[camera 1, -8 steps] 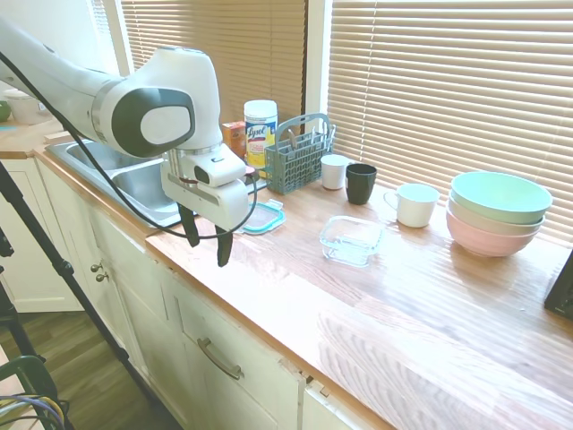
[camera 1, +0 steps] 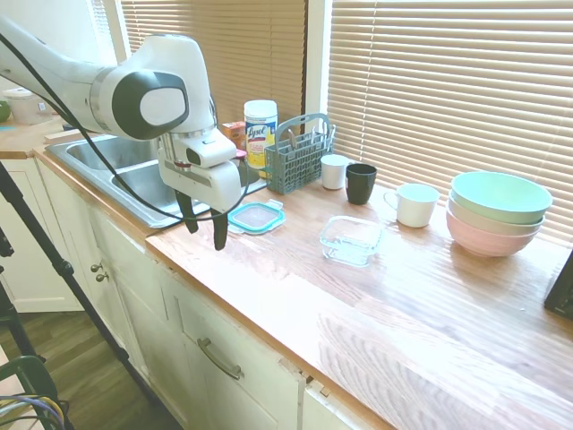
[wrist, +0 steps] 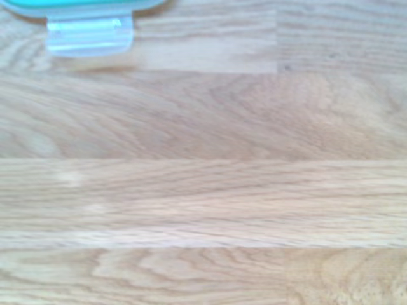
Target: Cover the lid of the food container
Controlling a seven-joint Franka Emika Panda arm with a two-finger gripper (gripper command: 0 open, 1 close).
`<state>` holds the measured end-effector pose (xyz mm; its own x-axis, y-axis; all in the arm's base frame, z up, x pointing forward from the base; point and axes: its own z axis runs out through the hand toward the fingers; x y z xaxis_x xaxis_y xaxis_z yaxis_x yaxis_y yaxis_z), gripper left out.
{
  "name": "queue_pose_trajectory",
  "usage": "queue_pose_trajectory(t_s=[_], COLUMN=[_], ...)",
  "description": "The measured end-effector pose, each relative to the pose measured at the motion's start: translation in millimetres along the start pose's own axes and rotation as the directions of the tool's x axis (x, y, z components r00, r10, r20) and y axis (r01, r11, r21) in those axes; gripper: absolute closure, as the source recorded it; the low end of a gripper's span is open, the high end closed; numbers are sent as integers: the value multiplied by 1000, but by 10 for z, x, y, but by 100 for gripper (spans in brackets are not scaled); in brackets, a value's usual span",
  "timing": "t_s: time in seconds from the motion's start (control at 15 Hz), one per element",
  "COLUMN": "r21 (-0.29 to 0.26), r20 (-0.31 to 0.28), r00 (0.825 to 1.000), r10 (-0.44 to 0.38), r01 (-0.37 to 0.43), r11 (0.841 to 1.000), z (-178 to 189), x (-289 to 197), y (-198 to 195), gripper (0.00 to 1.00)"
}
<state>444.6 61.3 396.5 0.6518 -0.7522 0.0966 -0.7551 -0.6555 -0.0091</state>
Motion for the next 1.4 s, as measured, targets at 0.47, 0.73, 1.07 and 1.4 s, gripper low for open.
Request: queue_pose_trajectory(t_s=[0.47,0.73,1.07,1.4], r21=[-39,-65,-101,-136], r20=[-113,-184,-261,-319], r00=[992,979,957,937], r10=[56,91,126,141], r01=[-61,-104,-157,-193], r11=[997,992,982,972], z=[-186,-222,-17,199], x=[-318,-637,-739,-587], y=[-1041,-1722,-2381,-2679], gripper=[0,0,0,0])
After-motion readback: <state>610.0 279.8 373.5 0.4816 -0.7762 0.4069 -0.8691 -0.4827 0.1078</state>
